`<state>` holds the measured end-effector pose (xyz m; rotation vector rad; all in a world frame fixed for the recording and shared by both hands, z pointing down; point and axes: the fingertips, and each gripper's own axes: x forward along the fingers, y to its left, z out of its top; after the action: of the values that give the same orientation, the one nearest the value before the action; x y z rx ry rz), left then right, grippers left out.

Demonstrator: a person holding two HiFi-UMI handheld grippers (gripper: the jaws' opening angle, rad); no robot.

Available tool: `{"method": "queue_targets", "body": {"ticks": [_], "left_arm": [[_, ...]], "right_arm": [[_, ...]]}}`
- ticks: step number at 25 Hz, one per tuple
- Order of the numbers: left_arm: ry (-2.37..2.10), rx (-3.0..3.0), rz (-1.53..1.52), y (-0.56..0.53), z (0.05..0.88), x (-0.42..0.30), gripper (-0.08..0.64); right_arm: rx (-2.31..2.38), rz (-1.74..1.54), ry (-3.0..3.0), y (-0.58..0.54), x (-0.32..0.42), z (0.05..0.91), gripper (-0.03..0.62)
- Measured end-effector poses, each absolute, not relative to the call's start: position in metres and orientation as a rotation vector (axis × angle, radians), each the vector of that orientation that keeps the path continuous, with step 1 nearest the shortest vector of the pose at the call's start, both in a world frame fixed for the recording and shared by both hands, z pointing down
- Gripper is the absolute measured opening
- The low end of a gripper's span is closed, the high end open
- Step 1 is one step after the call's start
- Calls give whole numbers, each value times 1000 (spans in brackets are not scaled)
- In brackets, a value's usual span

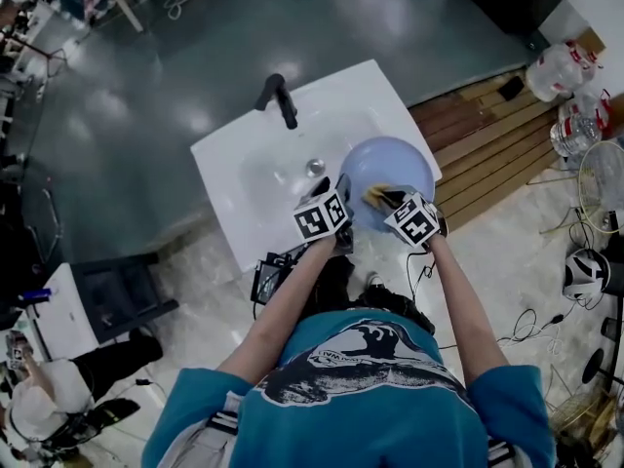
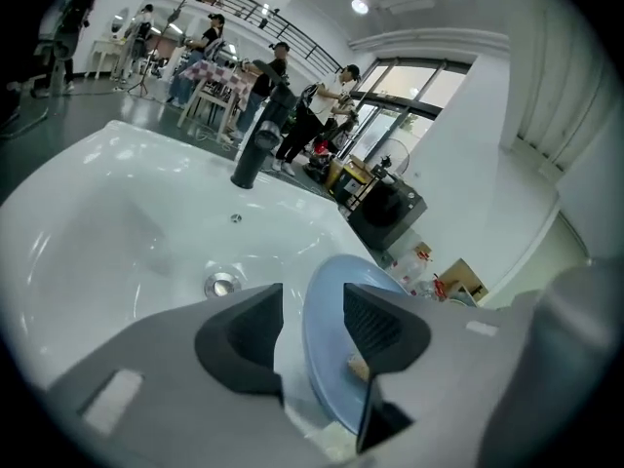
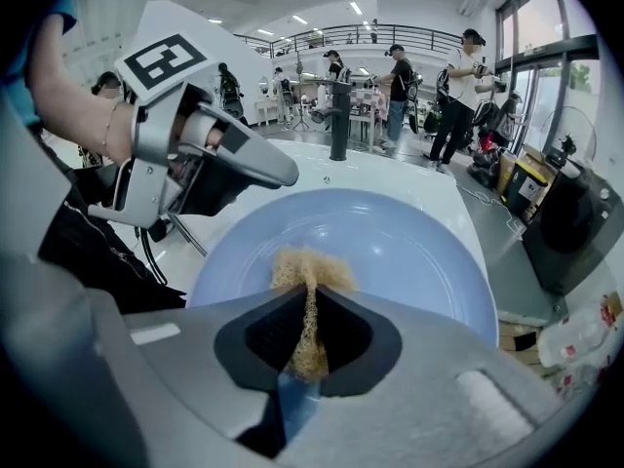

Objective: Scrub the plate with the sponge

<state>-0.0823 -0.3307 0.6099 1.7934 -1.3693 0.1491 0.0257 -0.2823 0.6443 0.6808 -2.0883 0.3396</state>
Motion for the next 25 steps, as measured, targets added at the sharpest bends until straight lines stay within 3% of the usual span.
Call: {"method": "queue_targets", "body": {"ticks": [15,25], "left_arm": [[-1307,2165,289,-274,537,-77,137],[-1353,2276,359,-226,501,-58,86]], "right_arm": [[824,392,-2151,-296,25,627,31],[837,272,-2404,-274,13,545,31]]}}
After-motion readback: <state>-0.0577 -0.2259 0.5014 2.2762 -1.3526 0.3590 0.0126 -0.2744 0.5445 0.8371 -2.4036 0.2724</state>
